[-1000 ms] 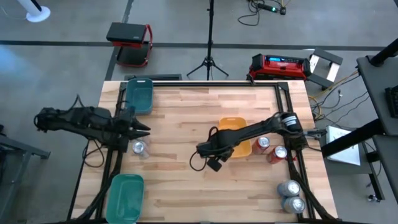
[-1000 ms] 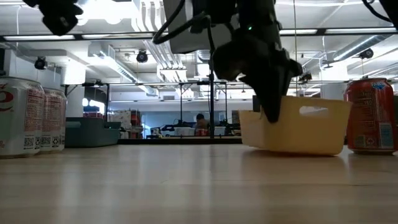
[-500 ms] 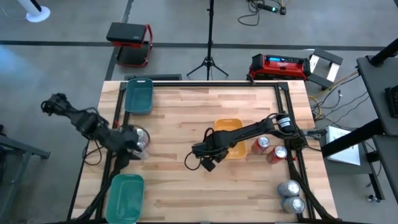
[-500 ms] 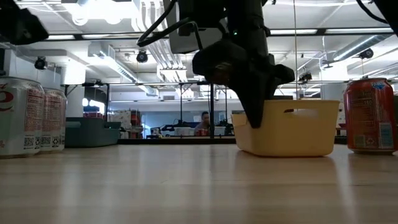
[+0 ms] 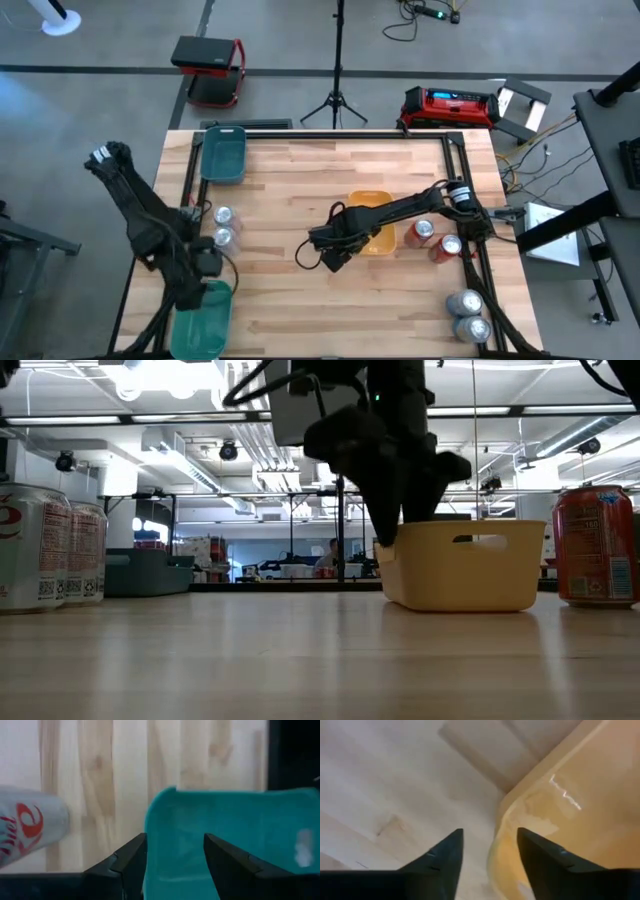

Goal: Sort soda cans
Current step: Move the yellow bin from the top right to the center of the table, then move the green bin from the bottom left to the center of the table

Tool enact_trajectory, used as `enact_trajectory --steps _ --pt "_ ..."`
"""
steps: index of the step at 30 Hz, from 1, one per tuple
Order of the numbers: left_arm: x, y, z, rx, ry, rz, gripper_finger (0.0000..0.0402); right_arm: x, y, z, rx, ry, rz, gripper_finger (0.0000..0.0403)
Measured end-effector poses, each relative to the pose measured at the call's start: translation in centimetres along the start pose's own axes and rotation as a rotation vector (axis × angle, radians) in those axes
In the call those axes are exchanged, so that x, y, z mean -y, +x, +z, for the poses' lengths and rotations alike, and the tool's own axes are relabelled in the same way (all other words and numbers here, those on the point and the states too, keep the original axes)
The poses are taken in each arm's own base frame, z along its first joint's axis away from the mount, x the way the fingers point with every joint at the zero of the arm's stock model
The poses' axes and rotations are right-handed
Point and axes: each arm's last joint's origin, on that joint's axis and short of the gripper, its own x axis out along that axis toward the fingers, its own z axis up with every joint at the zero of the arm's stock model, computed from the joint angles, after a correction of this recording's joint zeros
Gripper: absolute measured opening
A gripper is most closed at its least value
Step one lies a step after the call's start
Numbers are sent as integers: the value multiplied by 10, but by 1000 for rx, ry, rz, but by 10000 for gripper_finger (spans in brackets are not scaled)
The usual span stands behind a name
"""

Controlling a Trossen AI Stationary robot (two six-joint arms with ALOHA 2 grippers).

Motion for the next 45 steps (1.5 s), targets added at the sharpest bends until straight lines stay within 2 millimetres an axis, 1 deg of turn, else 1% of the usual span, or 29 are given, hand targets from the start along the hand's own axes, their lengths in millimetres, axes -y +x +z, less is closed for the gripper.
enact_trajectory --steps 5,8,13,15,17,20,22,24,27,29,32,35,39,42,43,45 --pt "5 17 -11 -39 44 194 179 0 -24 -7 135 -22 -7 249" --pt "8 25 -14 -64 54 239 179 -2 -35 -13 198 -45 13 277" --pt "14 31 -17 -175 30 189 179 -10 -50 -29 320 -112 33 307" --pt "17 30 -17 -208 11 166 179 -15 -52 -36 366 -150 28 314" --pt "19 28 -15 -201 -16 148 179 -21 -54 -41 431 -198 30 321" --pt "17 27 -15 -224 -92 108 179 -33 -56 -49 574 -277 23 328" --pt "13 29 -16 -238 -132 117 179 -45 -53 -54 671 -343 13 330" --pt "9 32 -20 -256 -148 125 179 -58 -49 -57 738 -389 42 329" --pt "5 37 -23 -264 -154 130 179 -73 -43 -60 796 -443 99 322" --pt "2 40 -26 -281 -161 152 179 -80 -40 -59 820 -465 119 317" --pt "2 42 -27 -298 -162 148 179 -84 -33 -58 823 -484 120 311" --pt "0 47 -29 -307 -161 155 179 -84 -32 -59 821 -489 118 305" --pt "-7 60 -36 -321 -159 134 173 -84 -32 -59 845 -500 94 295" --pt "-11 67 -40 -342 -164 116 154 -85 -33 -61 873 -525 61 282" --pt "-12 68 -41 -349 -165 110 143 -85 -33 -62 877 -536 53 276" --pt "-11 69 -41 -356 -166 84 108 -85 -33 -62 878 -548 48 263"
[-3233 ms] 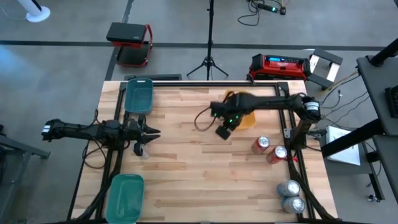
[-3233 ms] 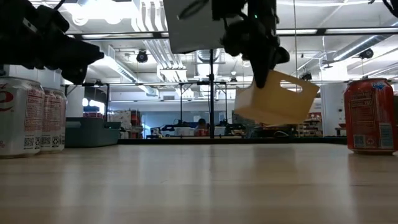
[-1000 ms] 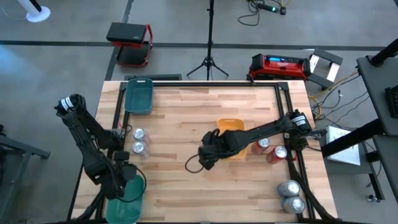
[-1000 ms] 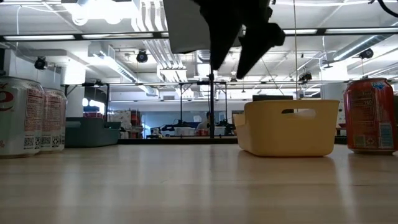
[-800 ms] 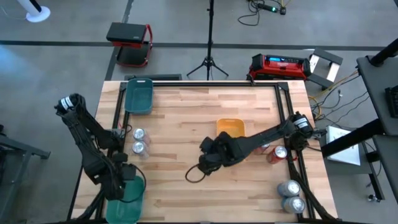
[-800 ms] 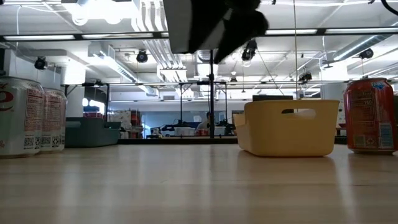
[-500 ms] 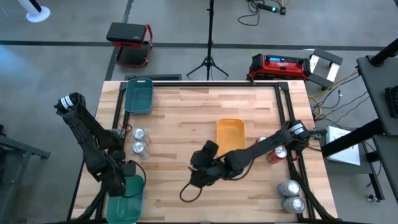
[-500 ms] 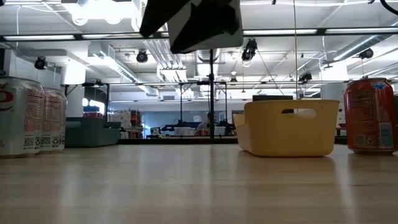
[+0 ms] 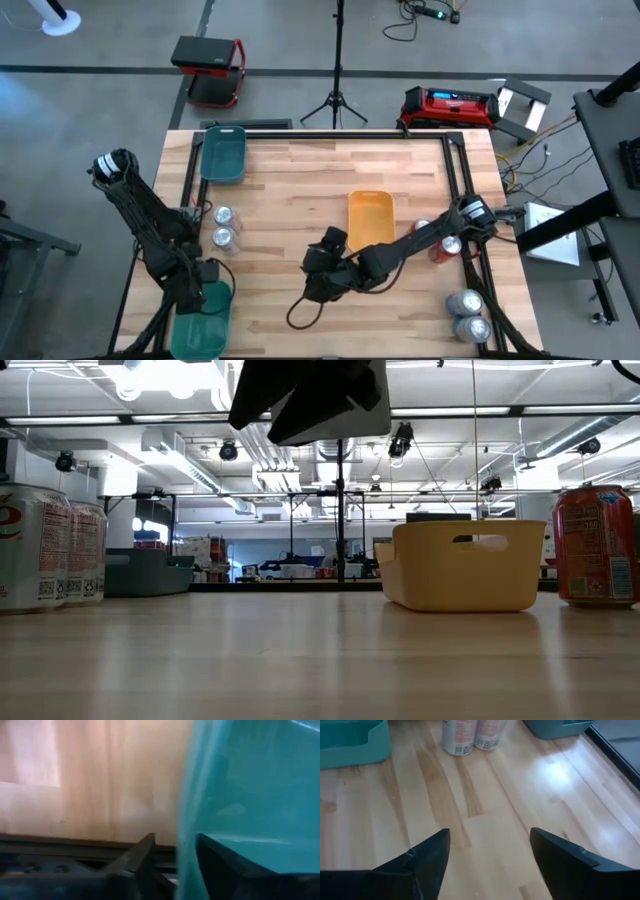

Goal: Sort soda cans
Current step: Move the green bin from the bottom left to the center of the table

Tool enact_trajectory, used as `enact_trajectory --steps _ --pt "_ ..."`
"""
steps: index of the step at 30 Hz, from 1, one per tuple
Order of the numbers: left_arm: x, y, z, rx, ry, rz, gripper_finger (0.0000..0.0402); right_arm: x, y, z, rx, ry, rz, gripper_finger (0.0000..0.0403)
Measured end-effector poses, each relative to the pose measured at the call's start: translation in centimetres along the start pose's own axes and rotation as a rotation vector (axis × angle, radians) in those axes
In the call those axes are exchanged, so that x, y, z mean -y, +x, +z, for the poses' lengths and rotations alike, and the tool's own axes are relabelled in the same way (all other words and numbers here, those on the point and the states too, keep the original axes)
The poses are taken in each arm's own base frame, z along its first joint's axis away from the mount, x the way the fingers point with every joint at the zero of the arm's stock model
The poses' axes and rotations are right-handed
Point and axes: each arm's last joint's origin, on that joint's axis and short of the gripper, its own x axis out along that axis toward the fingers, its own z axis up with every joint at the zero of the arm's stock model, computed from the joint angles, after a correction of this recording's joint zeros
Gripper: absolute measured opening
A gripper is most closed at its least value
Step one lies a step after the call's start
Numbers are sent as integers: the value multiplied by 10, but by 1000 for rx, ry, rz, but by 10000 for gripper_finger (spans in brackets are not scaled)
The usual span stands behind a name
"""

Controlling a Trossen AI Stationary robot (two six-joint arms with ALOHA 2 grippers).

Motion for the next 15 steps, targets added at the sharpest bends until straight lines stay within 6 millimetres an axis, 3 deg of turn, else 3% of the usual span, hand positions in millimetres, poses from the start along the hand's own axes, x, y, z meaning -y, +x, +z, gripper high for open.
enact_trajectory --steps 4,9,15 --pt "1 -1 2 -9 -25 -23 16 0 -2 1 4 -33 1 228" --pt "8 -22 11 18 -55 -27 3 -2 -4 0 14 -72 -9 174" --pt "22 -80 38 153 -60 -122 0 -4 -29 -1 6 -119 12 117"
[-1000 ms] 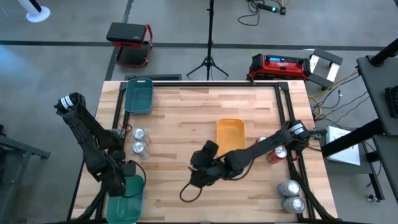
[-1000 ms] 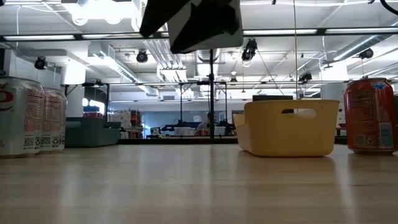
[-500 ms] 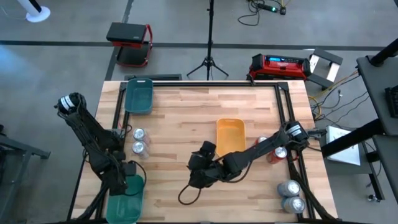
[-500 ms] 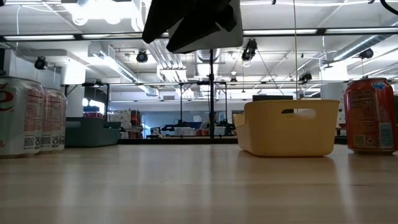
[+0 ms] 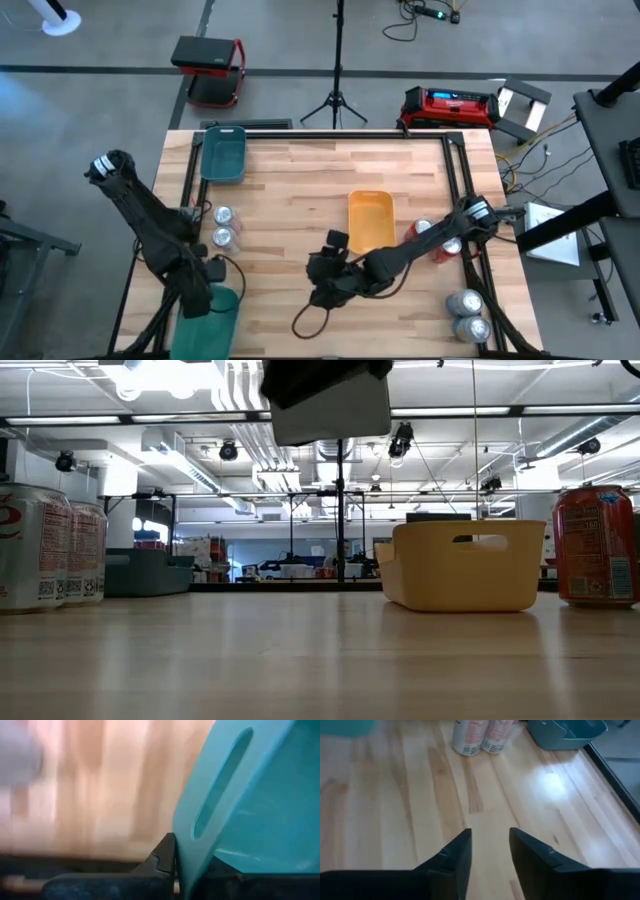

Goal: Sort soda cans
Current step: Move the green bin from the bottom left to the center of the table

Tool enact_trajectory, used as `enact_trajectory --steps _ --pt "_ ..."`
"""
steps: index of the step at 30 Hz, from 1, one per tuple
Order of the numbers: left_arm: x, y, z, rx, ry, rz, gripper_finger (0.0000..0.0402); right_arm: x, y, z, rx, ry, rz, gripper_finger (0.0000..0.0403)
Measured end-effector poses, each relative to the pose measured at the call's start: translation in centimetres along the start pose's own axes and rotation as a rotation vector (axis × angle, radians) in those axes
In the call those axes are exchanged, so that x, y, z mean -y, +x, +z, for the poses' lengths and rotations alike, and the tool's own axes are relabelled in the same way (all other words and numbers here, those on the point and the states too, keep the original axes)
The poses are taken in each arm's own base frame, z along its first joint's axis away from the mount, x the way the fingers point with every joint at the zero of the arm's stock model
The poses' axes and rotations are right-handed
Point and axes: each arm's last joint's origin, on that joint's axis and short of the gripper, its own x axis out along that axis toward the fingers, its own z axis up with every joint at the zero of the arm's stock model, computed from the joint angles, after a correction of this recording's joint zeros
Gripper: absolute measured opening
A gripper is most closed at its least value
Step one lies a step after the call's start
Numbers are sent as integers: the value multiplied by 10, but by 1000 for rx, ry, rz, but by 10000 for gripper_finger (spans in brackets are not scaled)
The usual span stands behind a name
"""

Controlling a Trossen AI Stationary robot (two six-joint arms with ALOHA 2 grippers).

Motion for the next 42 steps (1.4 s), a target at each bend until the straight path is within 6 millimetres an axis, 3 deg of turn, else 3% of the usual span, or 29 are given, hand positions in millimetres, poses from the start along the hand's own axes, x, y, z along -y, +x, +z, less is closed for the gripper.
enact_trajectory --steps 4,8,14,19,25,30,35,42 --pt "-1 -27 36 132 10 -28 0 9 -17 -3 -56 -32 -31 93" --pt "-21 -36 78 191 -11 21 0 27 -31 -7 -143 -74 -80 95" --pt "-75 -40 141 205 -26 138 0 51 -46 -18 -295 -157 -94 149" --pt "-130 -39 188 174 -72 206 0 67 -41 -44 -466 -152 52 199" --pt "-170 -36 236 164 -109 225 0 91 -44 -71 -500 -125 120 245" --pt "-190 -20 267 118 -102 204 0 98 -43 -92 -402 -51 257 267" --pt "-203 -4 289 89 -92 134 0 98 -36 -120 -452 -47 317 283" --pt "-227 21 318 57 -128 129 0 98 -35 -124 -458 -51 306 295"
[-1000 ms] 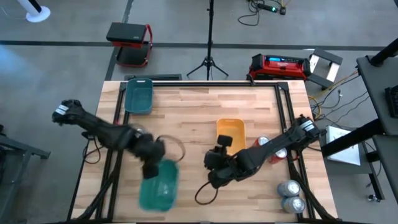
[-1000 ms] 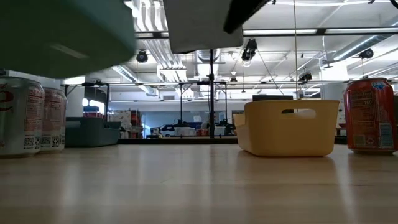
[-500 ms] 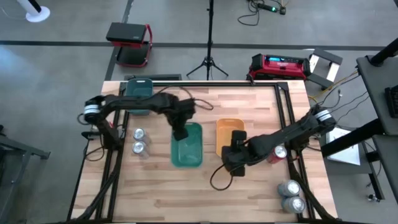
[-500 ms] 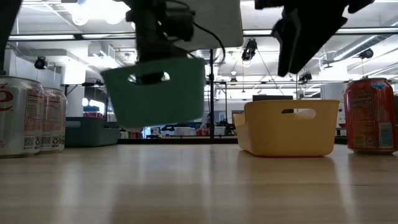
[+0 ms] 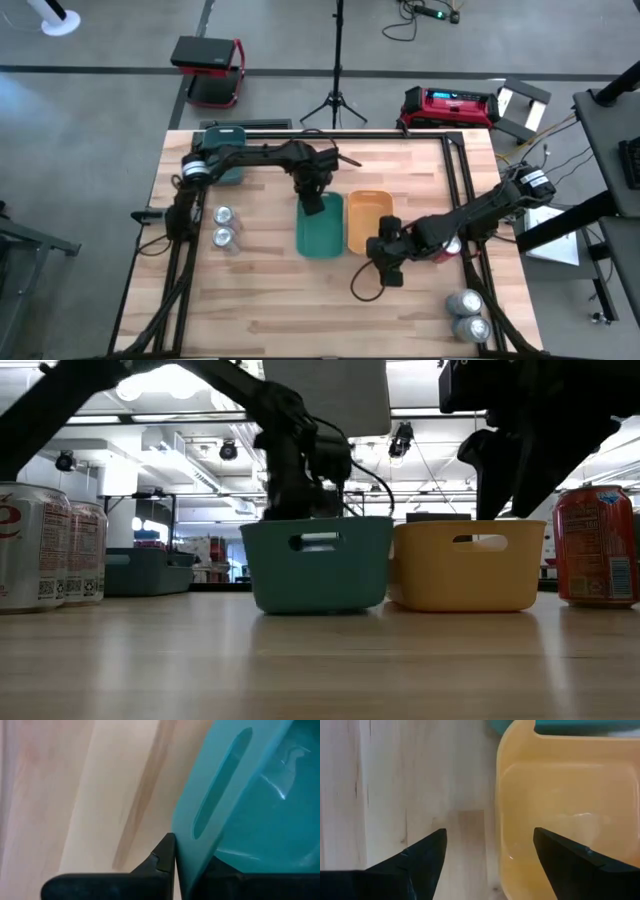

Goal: Sort soda cans
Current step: Move the green bin from the bottom left to the center of the table

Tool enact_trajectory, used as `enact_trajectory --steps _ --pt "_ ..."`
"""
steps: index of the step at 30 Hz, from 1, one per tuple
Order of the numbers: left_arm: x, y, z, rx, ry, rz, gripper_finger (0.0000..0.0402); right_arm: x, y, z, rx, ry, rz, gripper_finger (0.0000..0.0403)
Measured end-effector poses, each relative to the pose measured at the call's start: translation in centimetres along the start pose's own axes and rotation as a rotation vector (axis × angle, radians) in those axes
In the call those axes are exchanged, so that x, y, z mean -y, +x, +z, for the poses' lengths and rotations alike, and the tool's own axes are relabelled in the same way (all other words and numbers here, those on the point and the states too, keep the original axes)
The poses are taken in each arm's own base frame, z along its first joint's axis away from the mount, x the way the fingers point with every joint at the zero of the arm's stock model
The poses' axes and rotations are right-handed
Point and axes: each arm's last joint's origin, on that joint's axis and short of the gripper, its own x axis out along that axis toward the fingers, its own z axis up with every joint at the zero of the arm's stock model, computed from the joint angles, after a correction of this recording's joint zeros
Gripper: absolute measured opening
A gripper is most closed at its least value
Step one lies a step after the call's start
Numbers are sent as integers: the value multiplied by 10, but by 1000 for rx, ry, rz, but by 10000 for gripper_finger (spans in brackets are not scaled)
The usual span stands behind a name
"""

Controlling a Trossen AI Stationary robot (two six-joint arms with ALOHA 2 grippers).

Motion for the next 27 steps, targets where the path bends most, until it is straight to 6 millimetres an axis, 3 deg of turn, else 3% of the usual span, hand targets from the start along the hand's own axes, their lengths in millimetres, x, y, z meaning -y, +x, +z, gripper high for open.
enact_trajectory --steps 4,14,27 --pt "-1 9 14 -6 9 -5 0 0 -1 1 6 -7 2 293" --pt "1 2 25 -11 6 5 6 2 7 -8 -30 -6 -12 325" --pt "1 -9 14 -80 -31 27 101 3 10 -8 -26 -23 -37 319"
